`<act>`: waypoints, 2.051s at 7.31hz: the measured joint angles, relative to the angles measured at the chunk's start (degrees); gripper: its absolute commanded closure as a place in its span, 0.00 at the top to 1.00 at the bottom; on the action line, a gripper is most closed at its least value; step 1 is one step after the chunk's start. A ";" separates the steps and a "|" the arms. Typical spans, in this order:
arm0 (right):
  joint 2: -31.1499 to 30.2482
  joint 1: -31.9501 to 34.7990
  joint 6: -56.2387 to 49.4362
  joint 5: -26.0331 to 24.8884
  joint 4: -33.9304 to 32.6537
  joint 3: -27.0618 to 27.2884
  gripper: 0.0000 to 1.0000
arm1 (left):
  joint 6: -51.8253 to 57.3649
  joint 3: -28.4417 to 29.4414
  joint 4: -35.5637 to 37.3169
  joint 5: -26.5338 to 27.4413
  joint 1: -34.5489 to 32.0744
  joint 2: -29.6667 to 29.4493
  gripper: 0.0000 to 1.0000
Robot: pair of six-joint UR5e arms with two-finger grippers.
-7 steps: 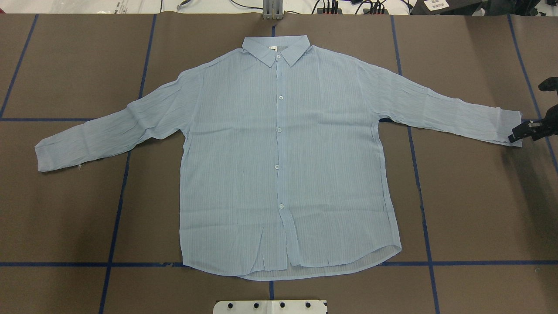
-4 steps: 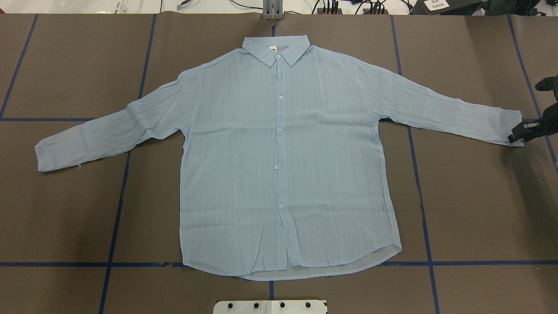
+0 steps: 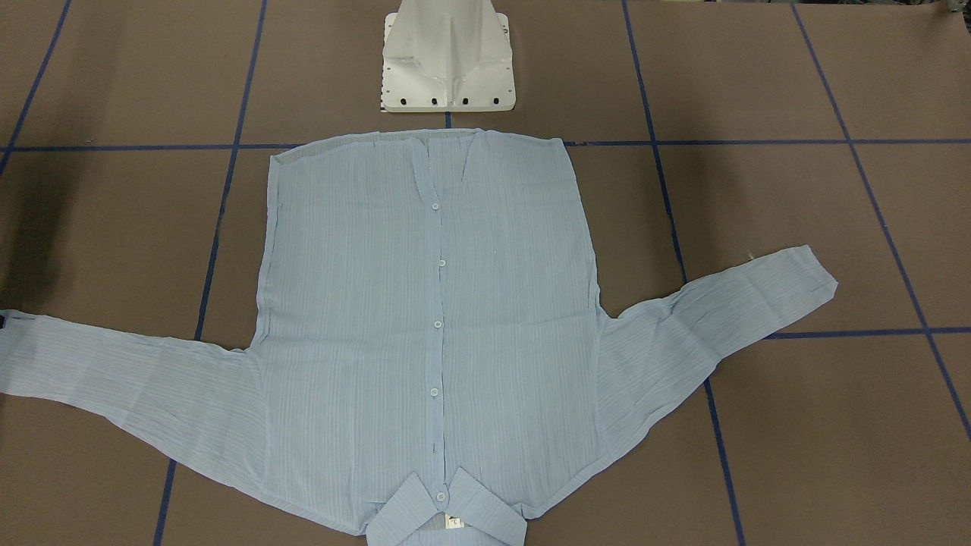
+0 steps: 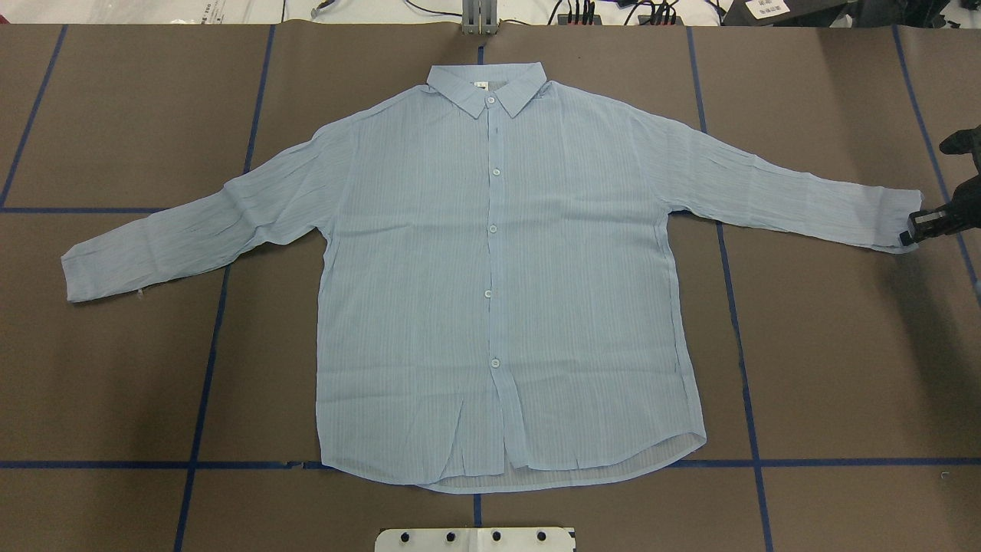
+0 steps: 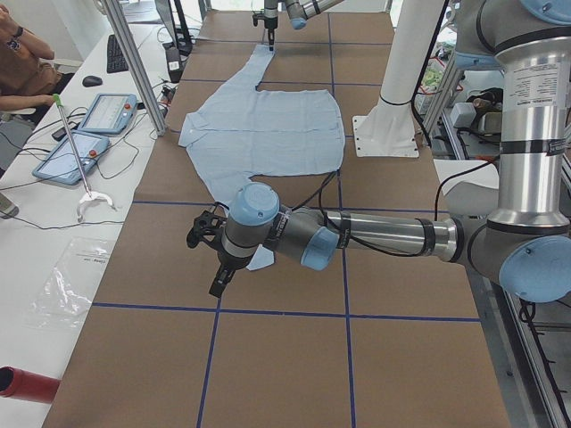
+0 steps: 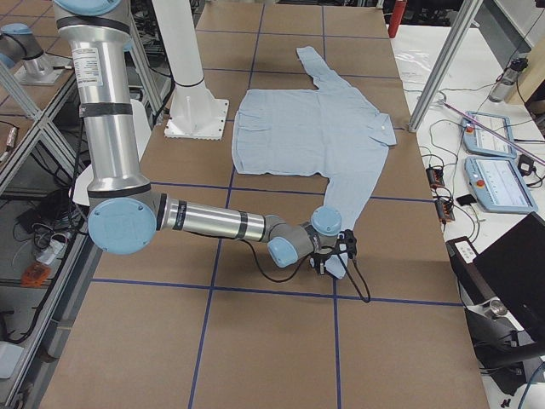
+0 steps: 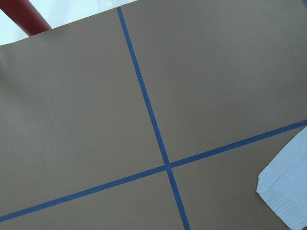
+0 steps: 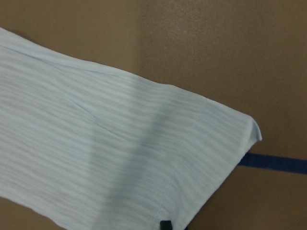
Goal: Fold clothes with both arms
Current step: 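Lower the right gripper to the cuff of the sleeve nearest it and grasp, then lift the sleeve with the right gripper and carry it across toward the collar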
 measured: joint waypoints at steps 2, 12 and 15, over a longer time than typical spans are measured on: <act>-1.37 1.00 0.12 1.99 -0.22 6.41 0.00 | 0.00 0.02 0.01 0.00 0.00 -0.04 1.00; 45.78 -17.27 25.78 -3.31 -16.97 3.52 0.00 | 0.32 0.01 -0.06 0.06 -0.24 0.35 1.00; 51.70 -24.54 26.19 -11.84 -12.97 -7.41 0.00 | 0.21 -0.06 -0.08 0.07 -0.26 0.38 1.00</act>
